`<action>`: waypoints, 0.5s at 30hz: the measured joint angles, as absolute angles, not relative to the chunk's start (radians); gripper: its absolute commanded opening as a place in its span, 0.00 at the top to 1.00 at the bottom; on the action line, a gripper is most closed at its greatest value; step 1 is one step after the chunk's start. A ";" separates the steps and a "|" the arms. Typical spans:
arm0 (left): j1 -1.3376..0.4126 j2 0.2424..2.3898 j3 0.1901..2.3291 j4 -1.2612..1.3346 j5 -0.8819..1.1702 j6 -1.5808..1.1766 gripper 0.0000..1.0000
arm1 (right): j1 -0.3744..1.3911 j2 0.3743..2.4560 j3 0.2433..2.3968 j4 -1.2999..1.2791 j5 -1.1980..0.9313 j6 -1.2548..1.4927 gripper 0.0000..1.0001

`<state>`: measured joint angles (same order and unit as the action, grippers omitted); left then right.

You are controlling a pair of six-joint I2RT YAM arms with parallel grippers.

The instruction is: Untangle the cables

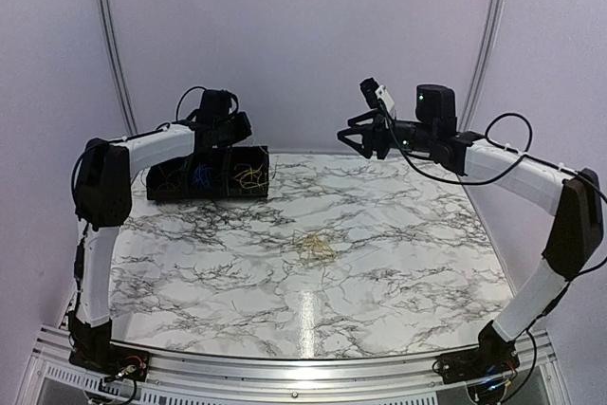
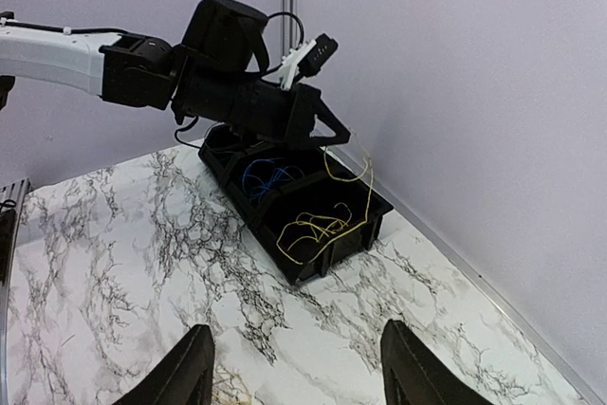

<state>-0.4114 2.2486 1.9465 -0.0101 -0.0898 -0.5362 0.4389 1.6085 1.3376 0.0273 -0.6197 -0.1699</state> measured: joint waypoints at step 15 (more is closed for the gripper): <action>-0.433 2.152 1.815 -0.186 -0.111 -0.540 1.00 | 0.439 1.552 1.258 0.006 -0.619 -0.187 0.38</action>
<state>-0.4332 2.1521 1.8149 -0.1860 -0.1108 -0.5400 0.4385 1.5517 1.2575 0.0055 -0.6189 -0.1875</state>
